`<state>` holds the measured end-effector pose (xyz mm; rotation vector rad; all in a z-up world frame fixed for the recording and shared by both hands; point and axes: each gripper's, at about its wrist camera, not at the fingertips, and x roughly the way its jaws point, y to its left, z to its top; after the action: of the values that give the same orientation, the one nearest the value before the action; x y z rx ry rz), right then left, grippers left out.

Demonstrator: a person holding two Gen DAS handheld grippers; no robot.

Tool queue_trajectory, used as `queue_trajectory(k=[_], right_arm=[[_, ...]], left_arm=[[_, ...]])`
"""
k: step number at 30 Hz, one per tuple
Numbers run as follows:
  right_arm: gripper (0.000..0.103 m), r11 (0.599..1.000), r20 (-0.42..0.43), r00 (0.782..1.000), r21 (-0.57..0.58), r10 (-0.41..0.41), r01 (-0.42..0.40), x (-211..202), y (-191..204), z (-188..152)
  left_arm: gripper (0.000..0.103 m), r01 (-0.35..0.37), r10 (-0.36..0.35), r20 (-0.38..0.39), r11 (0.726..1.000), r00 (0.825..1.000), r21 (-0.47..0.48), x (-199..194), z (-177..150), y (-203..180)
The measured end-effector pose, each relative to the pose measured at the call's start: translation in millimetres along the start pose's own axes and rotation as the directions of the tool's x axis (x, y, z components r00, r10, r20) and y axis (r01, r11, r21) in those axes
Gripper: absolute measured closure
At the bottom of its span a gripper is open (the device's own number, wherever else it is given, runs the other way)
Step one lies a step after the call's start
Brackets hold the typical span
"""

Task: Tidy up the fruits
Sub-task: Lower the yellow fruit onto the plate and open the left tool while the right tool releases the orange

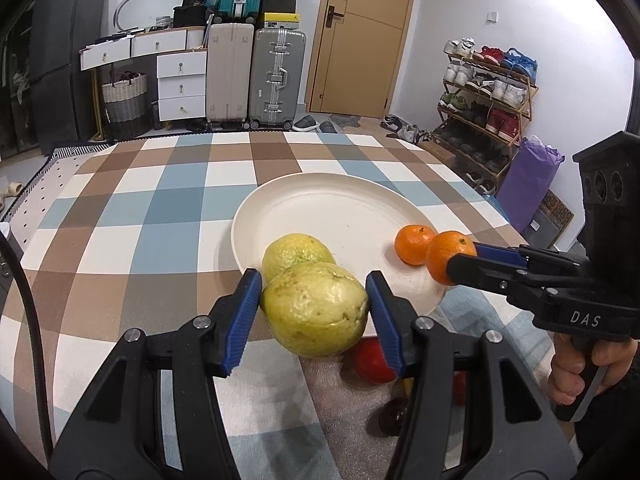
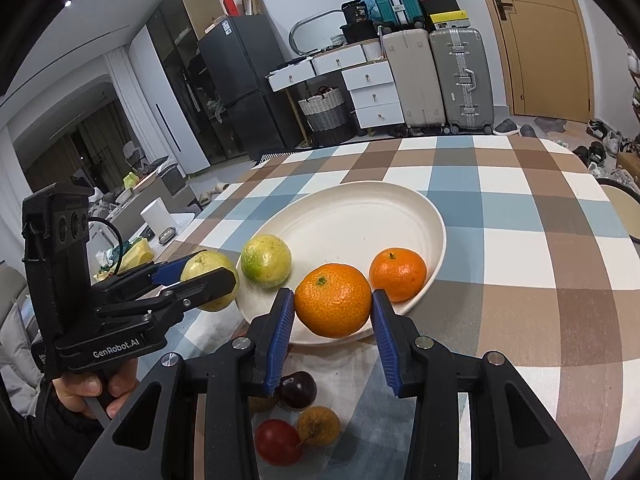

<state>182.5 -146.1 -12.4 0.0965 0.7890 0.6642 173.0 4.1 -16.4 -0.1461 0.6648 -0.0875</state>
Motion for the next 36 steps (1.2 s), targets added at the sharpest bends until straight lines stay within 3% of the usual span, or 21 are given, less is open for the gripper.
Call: queue_trajectory(k=[32, 36], right_arm=[[0.063, 0.999, -0.030, 0.999, 0.043, -0.024, 0.026, 11.5, -10.4, -2.0], [0.056, 0.999, -0.007, 0.999, 0.038, -0.031, 0.031, 8.0, -9.2, -1.7]], left_arm=[[0.051, -0.011, 0.011, -0.019, 0.999, 1.000, 0.039, 44.5, 13.4, -19.3], [0.051, -0.015, 0.015, -0.017, 1.000, 1.000, 0.025, 45.5, 13.0, -17.0]])
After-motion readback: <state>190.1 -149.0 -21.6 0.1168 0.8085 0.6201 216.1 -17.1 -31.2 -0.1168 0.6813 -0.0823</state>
